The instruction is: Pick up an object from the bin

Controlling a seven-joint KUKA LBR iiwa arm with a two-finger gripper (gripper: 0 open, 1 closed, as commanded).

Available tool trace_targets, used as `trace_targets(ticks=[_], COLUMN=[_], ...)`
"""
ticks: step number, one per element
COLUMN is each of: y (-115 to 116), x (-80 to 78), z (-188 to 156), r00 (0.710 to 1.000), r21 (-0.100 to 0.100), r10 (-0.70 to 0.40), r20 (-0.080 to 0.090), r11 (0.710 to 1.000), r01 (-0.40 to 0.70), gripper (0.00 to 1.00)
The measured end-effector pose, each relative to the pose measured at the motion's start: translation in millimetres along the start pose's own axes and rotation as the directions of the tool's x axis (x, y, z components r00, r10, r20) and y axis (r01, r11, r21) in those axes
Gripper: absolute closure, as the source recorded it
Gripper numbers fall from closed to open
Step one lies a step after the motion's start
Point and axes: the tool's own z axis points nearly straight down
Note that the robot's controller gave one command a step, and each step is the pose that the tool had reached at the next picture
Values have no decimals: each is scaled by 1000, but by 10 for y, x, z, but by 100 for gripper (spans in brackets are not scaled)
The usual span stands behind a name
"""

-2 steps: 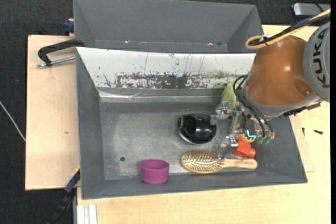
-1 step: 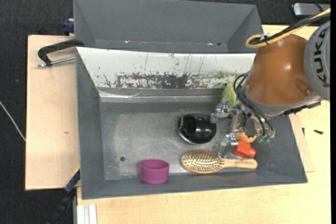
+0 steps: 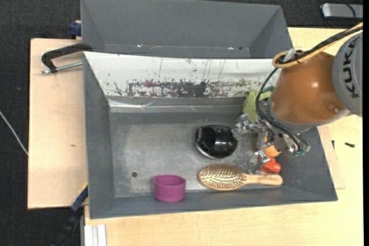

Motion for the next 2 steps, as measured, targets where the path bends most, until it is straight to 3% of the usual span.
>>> trace_targets(ticks=[1,2], y=[-54,-74], x=[30,116], z=[84,4], r00=[1000,975], r21=[6,-14], r10=[-13,-220], r20=[-4,-22], r11=[1000,975], r01=[13,220], gripper=[0,0])
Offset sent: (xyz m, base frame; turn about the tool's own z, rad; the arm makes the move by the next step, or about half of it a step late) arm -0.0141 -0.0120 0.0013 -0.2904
